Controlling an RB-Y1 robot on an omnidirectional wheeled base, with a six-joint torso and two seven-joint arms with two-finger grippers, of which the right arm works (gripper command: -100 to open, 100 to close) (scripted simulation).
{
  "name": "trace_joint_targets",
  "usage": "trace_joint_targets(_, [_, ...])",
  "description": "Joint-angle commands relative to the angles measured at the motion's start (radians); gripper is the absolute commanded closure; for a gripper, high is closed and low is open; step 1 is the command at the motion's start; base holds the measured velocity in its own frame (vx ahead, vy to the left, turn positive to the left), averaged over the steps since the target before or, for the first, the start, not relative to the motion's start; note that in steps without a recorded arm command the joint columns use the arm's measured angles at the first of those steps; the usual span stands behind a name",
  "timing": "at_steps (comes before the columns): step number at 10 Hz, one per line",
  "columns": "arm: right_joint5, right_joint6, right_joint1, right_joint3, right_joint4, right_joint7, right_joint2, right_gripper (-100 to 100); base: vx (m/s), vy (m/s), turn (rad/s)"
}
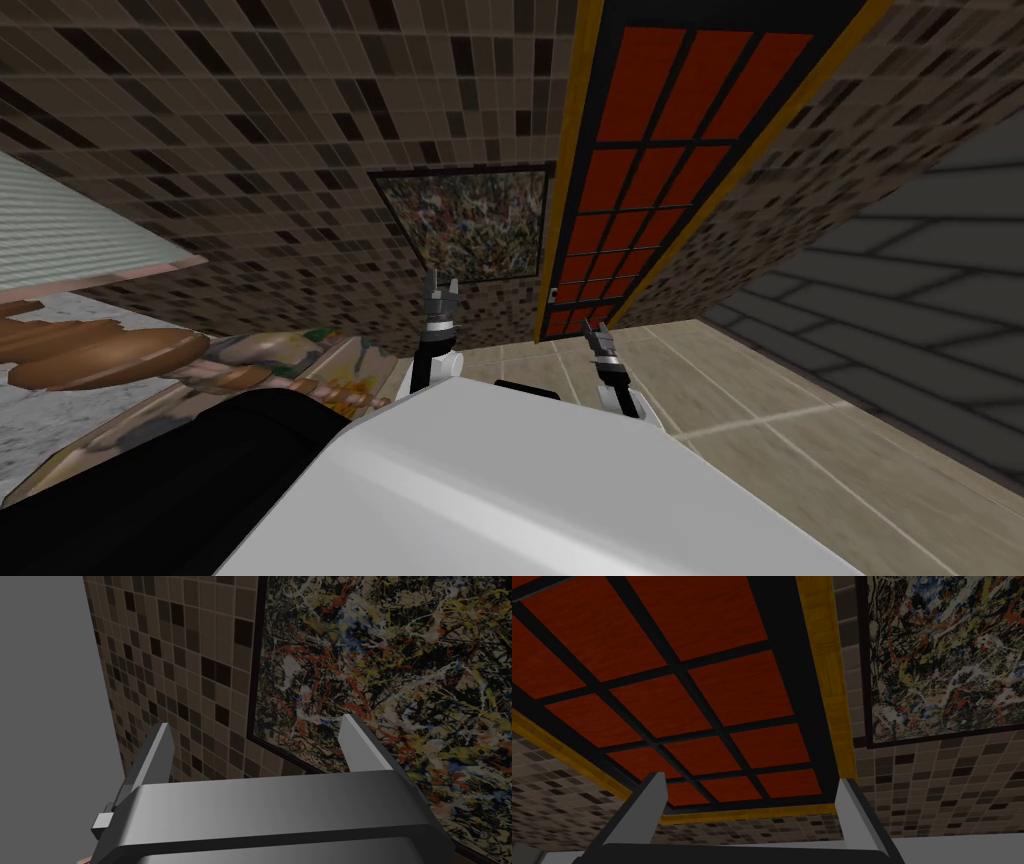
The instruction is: Pull the door open
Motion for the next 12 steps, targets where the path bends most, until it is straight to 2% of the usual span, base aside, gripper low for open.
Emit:
trace_joint_targets(1, [0.01,-0.01,-0.013,-0.006,0.05,0.036,-0.007,-100,0.115,-0.019,0.114])
trace_joint_targets(2, [0.01,-0.01,-0.013,-0.006,0.052,0.036,-0.007,-100,0.071,-0.011,0.03])
trace_joint_targets(5, [0.028,-0.03,-0.042,-0.016,0.144,0.099,-0.014,-100,0.072,0.004,0.085])
trace_joint_targets(6, [0.028,-0.03,-0.042,-0.016,0.152,0.099,-0.014,-100,0.068,0.0,0.026])
trace_joint_targets(12, [0.06,-0.067,-0.095,-0.034,0.335,0.213,-0.027,-100,0.094,-0.009,0.085])
